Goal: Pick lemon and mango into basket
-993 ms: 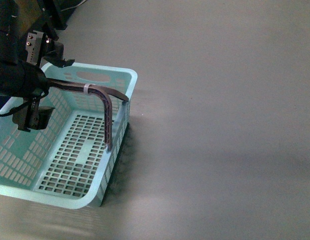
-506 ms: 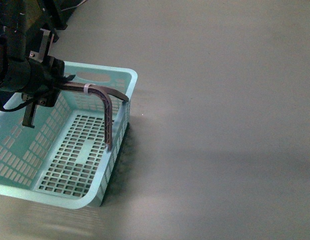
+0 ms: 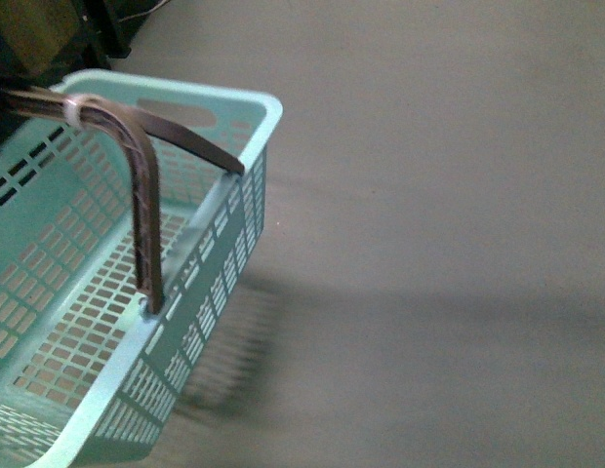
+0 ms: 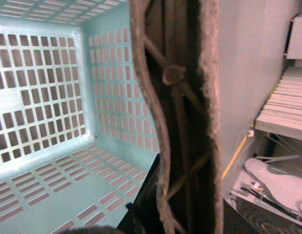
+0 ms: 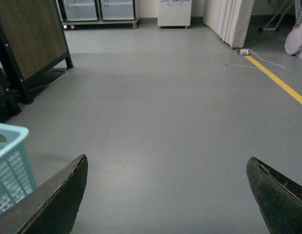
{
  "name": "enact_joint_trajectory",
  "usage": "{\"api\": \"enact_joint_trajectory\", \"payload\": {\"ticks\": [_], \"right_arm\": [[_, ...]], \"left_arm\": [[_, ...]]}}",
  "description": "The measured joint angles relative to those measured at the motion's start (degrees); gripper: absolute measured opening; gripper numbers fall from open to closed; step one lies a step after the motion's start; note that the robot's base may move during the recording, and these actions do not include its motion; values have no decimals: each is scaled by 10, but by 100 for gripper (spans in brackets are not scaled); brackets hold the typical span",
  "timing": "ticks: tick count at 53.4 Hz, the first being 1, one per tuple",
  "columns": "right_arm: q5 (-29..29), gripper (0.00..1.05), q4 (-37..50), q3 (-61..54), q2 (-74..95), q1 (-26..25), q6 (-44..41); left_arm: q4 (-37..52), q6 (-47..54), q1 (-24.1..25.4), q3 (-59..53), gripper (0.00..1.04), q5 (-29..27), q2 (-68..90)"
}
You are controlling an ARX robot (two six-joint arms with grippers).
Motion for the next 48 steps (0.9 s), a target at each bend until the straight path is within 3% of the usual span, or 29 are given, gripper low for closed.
{"api": "enact_joint_trajectory", "payload": {"ticks": [9, 20, 31, 48], "right_arm": [[0, 96, 0, 0, 0, 0, 0], [0, 96, 0, 0, 0, 0, 0], [0, 96, 0, 0, 0, 0, 0], [0, 96, 0, 0, 0, 0, 0]], "left_arm": [[-156, -39, 73, -43, 6, 57, -301], [-294, -48, 155, -2, 6, 127, -475], [-388, -45, 191, 69, 6, 195, -520], [-402, -22, 195, 78, 6, 194, -525]]}}
